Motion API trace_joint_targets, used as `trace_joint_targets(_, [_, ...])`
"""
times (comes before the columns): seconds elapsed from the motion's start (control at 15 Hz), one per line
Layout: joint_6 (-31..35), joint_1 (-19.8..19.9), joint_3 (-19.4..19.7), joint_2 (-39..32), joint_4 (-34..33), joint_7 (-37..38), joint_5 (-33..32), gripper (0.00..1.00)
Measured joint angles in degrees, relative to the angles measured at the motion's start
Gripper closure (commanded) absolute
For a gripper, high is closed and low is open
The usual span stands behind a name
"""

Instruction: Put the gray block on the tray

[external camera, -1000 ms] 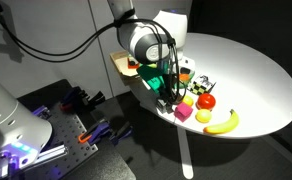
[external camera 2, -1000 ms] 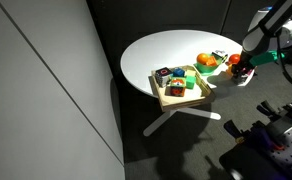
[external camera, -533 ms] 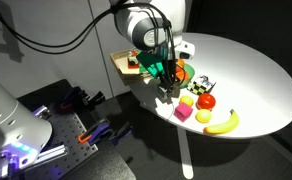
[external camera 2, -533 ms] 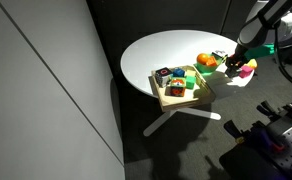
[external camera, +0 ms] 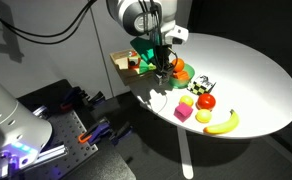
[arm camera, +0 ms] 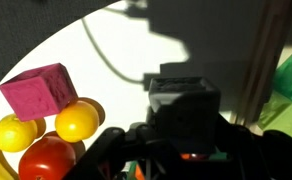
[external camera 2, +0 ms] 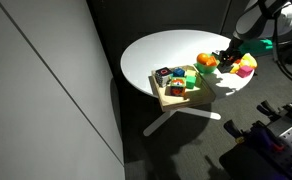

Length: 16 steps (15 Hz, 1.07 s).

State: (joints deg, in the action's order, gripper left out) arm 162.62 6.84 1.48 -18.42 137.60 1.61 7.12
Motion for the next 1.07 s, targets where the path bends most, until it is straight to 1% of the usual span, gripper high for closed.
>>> trace_joint_targets(0.2, [0.0,0.0,-0.6,2.4,1.3,0.0,1.2,0.73])
trace_joint_targets(0.27, [0.0,0.0,-0.7,3.1,1.7,0.0,1.4,0.48])
trace_joint_targets(0.53, [-0.1,0.0,-0.7,4.7,2.7,0.0,1.5,0.48])
trace_joint_targets(1.0, [-0.1,0.0,-0.7,4.8,2.9,0.0,1.5,0.48])
trace_joint_targets(1.07, [-0.1,0.0,-0.7,4.8,2.9,0.0,1.5,0.73])
